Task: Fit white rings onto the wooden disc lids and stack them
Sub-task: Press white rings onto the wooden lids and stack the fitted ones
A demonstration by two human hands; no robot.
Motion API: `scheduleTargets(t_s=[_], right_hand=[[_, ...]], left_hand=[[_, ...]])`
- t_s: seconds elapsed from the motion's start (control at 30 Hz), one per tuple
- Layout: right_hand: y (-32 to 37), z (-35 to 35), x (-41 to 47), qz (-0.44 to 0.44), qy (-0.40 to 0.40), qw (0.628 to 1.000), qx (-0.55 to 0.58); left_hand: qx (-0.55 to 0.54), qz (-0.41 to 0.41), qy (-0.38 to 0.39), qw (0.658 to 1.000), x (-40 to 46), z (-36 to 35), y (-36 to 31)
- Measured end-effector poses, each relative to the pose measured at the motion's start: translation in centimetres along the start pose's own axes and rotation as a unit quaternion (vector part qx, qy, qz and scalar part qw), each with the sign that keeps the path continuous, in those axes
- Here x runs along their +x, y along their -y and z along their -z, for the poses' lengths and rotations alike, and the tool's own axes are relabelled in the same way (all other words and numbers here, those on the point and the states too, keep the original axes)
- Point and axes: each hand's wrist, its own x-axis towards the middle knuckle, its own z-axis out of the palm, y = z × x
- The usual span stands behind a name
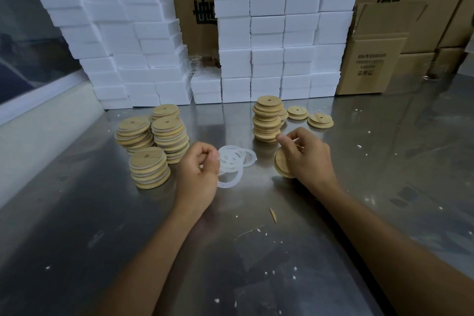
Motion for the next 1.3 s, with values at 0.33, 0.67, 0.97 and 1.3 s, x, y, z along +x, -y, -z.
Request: scheduleTargets(t_s=[0.33,0.67,0.97,1.3], right_hand=[[1.5,-1.3,-1.3,-0.002,0.071,0.980,0.185],[2.8,-2.4,-2.8,0.010,0.180,0.958,0.222],[2.5,-2.9,-3.0,0.105,0.155,0.969,0.159],[2.9,-2.8,-3.1,0.122,0.109,0.975,0.150]], left_hand=[[-0.185,0.112,0.107,0.970,-0.2,0.1,-0.6],[-0.121,0.106,0.050,0.986,-0.2,-0.2,-0.1],[-0.187,0.155,0.035,0.969,-0.7,-1.1,-0.7],[-0.141,0.077,-0.018,0.987,-0.3,-1.2,-0.6]])
